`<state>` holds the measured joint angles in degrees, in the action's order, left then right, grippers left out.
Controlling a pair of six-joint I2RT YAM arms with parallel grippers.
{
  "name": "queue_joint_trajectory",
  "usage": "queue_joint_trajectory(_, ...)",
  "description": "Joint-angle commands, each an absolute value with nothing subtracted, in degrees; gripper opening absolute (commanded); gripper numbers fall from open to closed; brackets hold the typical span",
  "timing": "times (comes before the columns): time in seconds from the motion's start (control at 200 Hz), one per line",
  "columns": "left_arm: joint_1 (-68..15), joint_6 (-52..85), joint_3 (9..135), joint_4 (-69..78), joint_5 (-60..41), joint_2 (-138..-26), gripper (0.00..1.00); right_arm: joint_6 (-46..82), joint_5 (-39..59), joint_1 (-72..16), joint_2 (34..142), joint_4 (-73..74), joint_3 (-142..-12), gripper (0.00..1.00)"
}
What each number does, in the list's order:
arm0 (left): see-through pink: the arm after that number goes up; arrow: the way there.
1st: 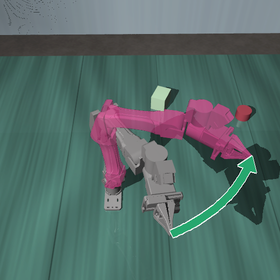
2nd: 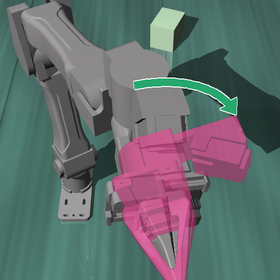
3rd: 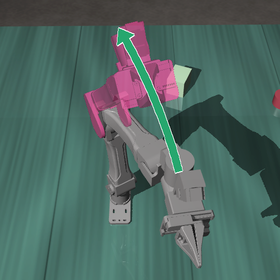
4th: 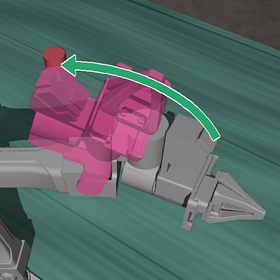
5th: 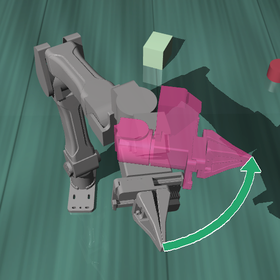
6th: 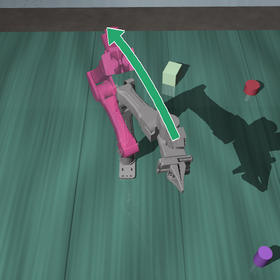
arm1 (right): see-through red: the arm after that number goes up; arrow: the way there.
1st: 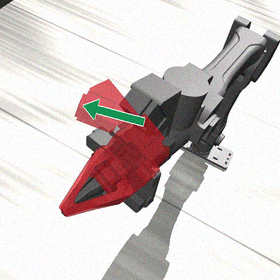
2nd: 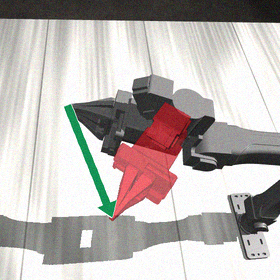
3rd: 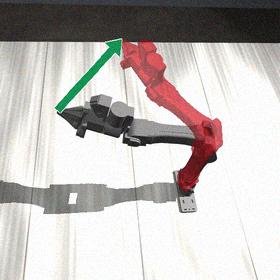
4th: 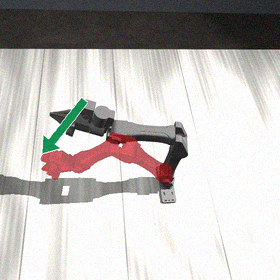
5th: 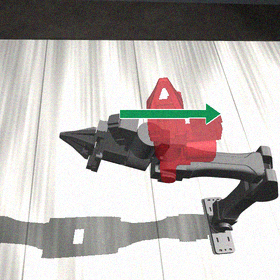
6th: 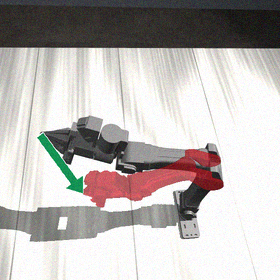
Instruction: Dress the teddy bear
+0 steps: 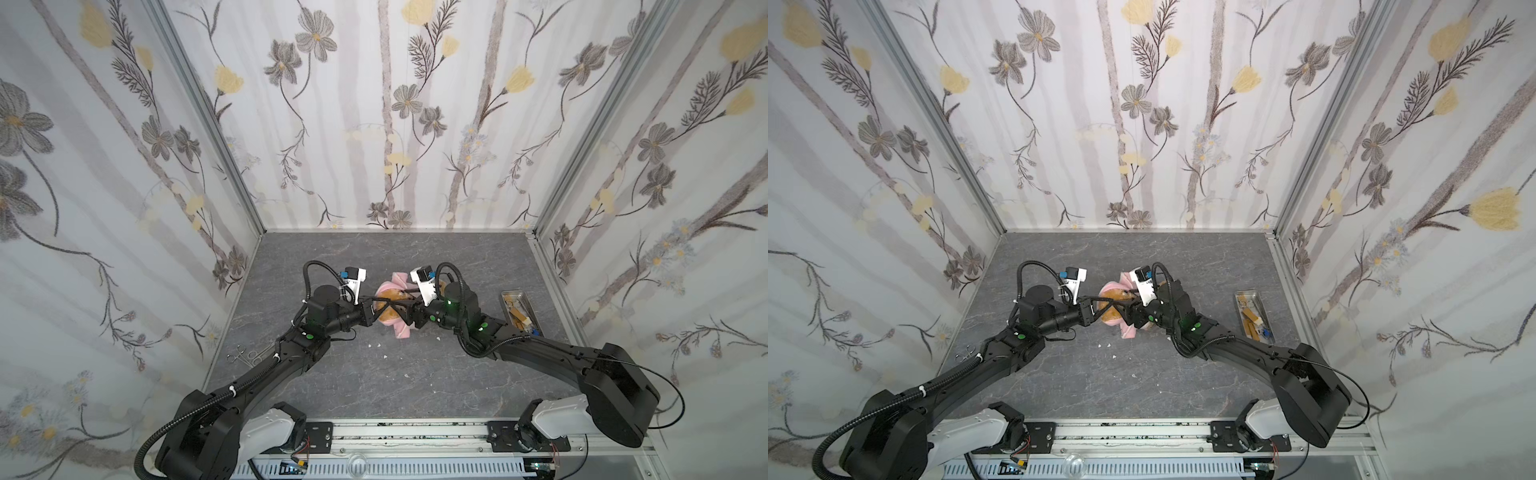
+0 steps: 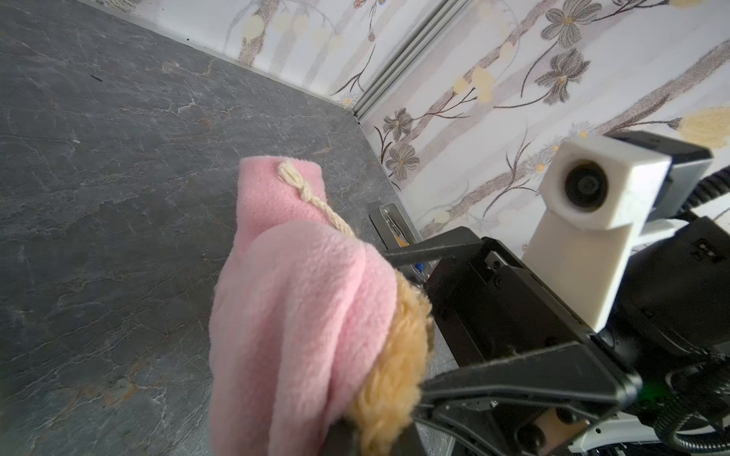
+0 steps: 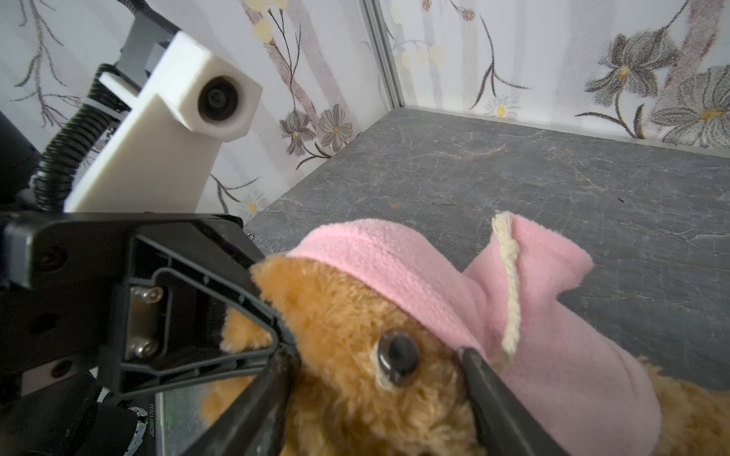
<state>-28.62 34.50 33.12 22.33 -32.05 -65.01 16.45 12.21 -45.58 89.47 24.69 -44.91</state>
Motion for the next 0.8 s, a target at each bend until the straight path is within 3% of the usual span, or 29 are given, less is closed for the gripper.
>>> queue_joint_trajectory(0.0,-29.5,33.2,34.1,25.2,-33.9,-65.2,0.0,15.4,10.2,-45.9,90.8,23.7,-45.9,0.62)
queue_joint_trajectory(0.13,-29.7,34.4,34.7,25.0,-32.3,-65.3,0.0,15.3,9.7,-46.2,91.0,23.9,-45.7,0.56)
queue_joint_trajectory(0.25,-29.6,38.1,35.2,21.7,-24.4,-64.6,0.0,14.6,6.9,-46.1,89.5,22.1,-44.2,0.66)
queue_joint_trajectory(0.34,-29.6,49.4,36.3,16.3,-15.2,-63.9,0.0,13.4,2.5,-46.4,85.4,20.8,-41.0,0.71)
queue_joint_trajectory(0.44,-29.7,64.8,35.3,15.7,-11.9,-62.5,0.0,13.4,-0.5,-49.4,81.3,22.2,-37.7,0.71)
queue_joint_trajectory(0.589,-30.1,79.0,33.6,15.6,-8.8,-59.7,0.0,11.3,-6.4,-57.3,79.7,29.4,-34.0,0.68)
queue_joint_trajectory(0.794,-31.4,87.3,33.2,15.2,-7.6,-58.7,0.0,13.4,-14.3,-63.4,87.1,35.3,-37.6,0.59)
